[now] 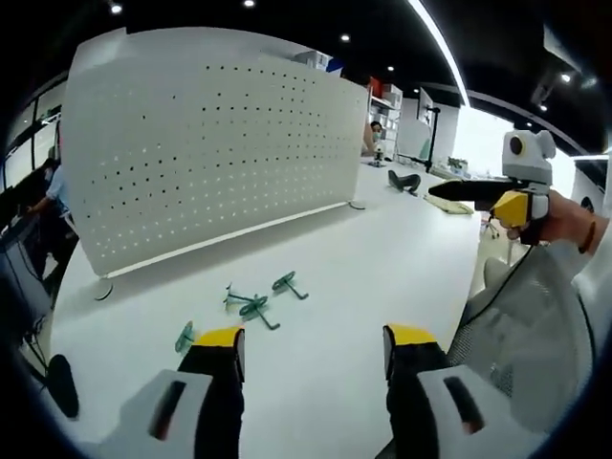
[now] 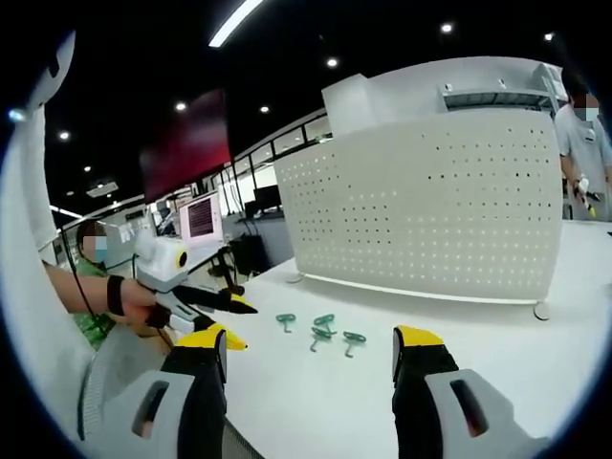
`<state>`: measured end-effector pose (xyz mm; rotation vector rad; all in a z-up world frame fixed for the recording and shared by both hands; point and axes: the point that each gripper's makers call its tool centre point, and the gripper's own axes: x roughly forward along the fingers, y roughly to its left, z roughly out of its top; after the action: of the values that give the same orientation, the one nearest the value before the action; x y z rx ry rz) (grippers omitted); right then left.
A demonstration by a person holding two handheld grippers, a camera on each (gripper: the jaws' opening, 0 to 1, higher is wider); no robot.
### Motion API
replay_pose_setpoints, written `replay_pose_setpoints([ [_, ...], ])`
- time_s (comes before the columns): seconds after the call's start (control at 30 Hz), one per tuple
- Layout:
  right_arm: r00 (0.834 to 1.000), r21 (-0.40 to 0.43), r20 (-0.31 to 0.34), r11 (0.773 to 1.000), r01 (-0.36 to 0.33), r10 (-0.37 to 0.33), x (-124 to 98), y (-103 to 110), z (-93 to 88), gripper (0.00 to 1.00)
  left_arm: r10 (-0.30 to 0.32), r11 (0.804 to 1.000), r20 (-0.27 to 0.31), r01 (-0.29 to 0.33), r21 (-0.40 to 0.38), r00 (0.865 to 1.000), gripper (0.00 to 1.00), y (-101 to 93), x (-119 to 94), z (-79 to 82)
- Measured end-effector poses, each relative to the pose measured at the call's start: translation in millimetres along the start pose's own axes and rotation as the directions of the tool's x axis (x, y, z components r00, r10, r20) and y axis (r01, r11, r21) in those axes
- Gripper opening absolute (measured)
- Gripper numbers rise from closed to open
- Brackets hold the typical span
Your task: Insert the hook assembly into the mounting plate slot until the hook locks in place.
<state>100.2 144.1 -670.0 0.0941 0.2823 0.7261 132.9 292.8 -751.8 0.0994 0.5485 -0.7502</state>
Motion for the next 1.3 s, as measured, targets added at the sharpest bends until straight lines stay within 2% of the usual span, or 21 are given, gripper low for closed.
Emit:
replay_pose_setpoints([
  [0.23,1.0,-0.005,-0.009,1.0,-0.007,0.007,0.4,0.5,-1.4,0.71,-0.003,1.0,-0.069,0.002,-0.018,0.998,0.59,2.7,9.1,-17.0],
  [0.3,1.0,-0.008,-0.01,1.0,-0.009,0.009,0.8,1.1,-1.0,0.71,0.011,1.0,-0.097,-0.011,0.007,0.995,0.6,4.7,10.6,-21.5],
  [0.37,1.0,-0.01,-0.012,1.0,-0.01,0.01,1.2,1.3,-1.2,0.71,0.02,1.0,-0.104,-0.018,0.017,0.994,0.61,6.1,13.4,-22.9],
  [0.87,1.0,0.003,-0.021,1.0,0.002,-0.001,-0.2,1.4,-7.2,0.71,0.055,0.997,-0.153,-0.046,0.063,0.987,0.54,23.6,26.7,-30.3],
  [1.3,0.999,0.011,-0.032,1.0,0.009,-0.009,0.0,1.4,-12.3,0.7,0.038,0.993,-0.199,-0.015,0.118,0.979,0.44,30.2,43.8,-33.4],
])
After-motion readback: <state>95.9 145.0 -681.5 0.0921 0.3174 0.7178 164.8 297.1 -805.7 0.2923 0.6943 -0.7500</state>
